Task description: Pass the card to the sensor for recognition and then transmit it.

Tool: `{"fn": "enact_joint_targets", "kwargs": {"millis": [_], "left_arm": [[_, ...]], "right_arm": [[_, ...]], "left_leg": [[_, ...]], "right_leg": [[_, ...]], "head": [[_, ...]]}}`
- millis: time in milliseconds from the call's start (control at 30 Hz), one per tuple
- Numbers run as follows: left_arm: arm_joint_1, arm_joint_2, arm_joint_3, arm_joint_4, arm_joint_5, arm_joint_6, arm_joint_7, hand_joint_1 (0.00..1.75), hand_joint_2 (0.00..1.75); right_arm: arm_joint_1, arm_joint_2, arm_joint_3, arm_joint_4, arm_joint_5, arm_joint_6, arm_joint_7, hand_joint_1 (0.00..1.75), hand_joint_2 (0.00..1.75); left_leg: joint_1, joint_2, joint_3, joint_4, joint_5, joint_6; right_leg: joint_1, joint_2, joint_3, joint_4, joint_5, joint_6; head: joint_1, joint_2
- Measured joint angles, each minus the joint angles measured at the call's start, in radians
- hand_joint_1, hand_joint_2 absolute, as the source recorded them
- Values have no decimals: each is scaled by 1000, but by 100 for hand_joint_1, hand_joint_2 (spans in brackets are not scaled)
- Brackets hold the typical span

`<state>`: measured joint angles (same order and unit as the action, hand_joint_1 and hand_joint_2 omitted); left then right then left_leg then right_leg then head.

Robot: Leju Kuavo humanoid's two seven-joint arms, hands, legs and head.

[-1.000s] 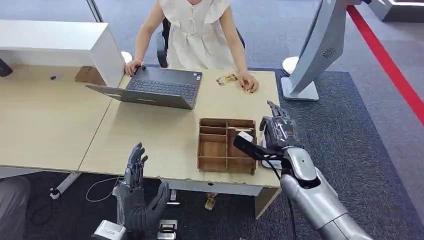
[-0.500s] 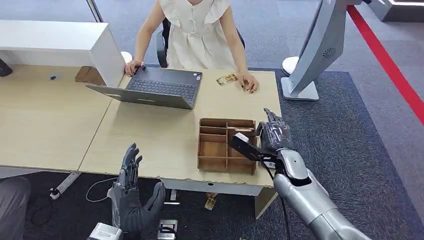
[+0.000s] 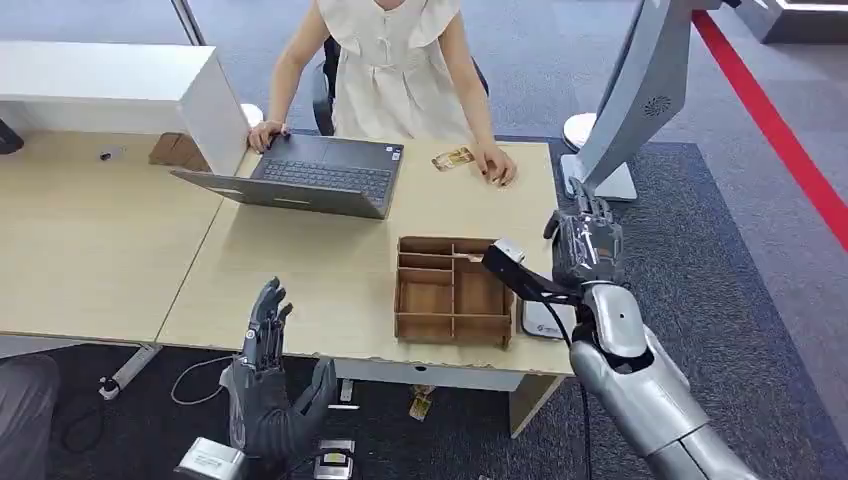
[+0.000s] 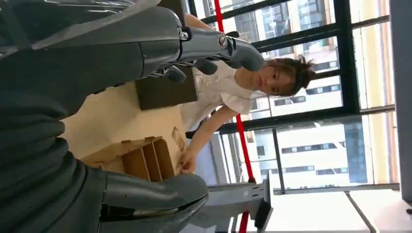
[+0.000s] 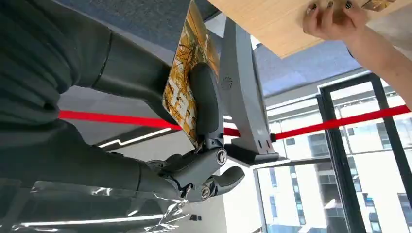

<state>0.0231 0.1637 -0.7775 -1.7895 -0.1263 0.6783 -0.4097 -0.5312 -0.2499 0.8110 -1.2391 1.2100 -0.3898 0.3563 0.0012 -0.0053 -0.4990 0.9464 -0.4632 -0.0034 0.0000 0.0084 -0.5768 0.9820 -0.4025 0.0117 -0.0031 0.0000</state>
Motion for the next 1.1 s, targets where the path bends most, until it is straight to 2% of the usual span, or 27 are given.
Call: {"fn": "enact_joint_targets", "kwargs": {"millis": [533, 1100], "left_arm": [[12, 3, -8, -4, -39, 0, 15, 0, 175], [83, -3, 35, -34, -92, 0, 29, 0, 175]], "right_arm": [[35, -6, -6, 21, -49, 53, -38, 175, 175], [17, 35, 2, 150, -94, 50, -73, 175, 175]], "left_leg": [[0, 0, -1, 0, 0, 0], [0, 0, -1, 0, 0, 0]], "right_leg": [[0, 0, 0, 0, 0, 0], [0, 0, 0, 0, 0, 0]], "head": [[0, 0], [0, 0]]}}
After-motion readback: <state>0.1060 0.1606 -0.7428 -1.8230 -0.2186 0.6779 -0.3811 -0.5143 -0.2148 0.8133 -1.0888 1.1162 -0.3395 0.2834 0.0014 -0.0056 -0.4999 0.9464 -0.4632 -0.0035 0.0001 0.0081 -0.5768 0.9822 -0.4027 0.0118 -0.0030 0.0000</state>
